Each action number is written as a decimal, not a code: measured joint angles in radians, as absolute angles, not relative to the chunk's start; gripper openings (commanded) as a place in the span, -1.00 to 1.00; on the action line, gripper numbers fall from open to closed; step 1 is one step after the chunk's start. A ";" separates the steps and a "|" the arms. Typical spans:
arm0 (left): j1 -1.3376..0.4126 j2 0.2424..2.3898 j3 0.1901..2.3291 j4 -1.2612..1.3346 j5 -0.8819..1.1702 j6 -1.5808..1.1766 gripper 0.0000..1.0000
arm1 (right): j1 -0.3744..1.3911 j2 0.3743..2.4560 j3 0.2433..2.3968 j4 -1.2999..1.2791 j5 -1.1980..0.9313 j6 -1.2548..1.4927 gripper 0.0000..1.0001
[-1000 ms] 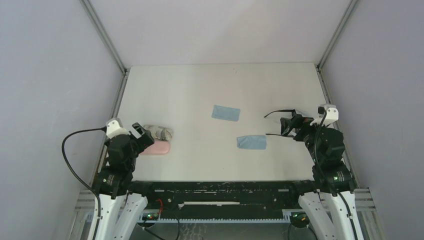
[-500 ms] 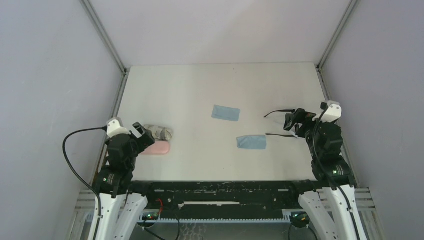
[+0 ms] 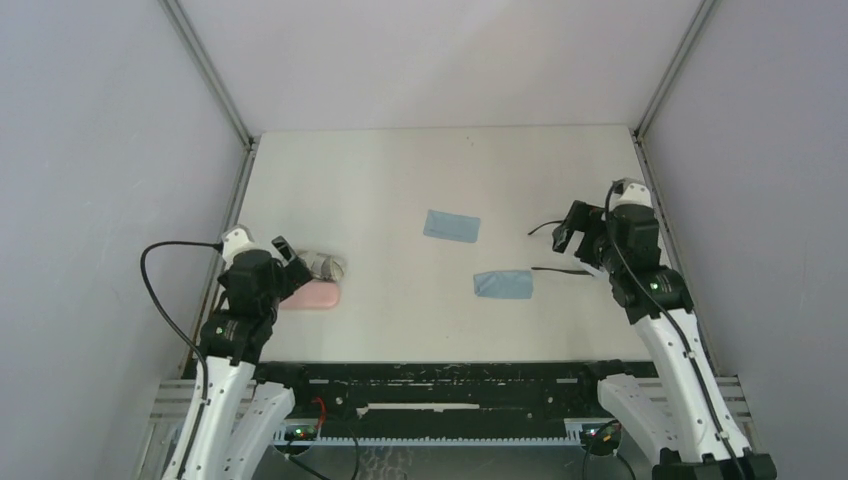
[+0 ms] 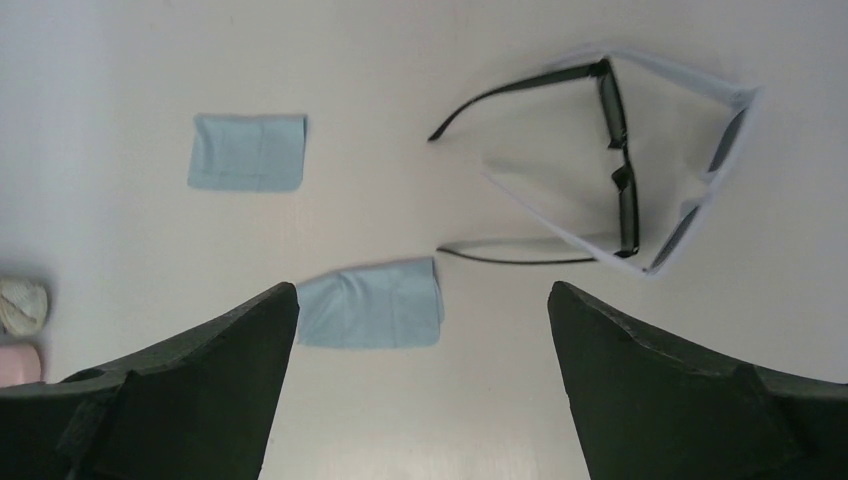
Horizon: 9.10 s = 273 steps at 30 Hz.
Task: Organize the sunglasses
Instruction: Pick up the sunglasses case at the center of the board, then open the sunglasses case, then place the sunglasses case at the center of the board.
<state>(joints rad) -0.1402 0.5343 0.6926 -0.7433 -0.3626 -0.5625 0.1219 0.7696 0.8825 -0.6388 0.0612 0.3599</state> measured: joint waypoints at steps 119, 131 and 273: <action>-0.781 1.174 0.664 0.263 0.327 -0.560 -1.00 | 0.315 0.496 0.504 -0.321 -0.295 0.447 0.84; -0.787 0.968 0.649 0.496 0.471 -0.641 -1.00 | 0.394 0.408 0.477 0.204 -0.622 0.613 0.83; -1.077 1.766 1.108 -0.586 -0.822 -0.174 -0.09 | 0.695 0.474 0.714 -0.659 0.531 0.656 0.88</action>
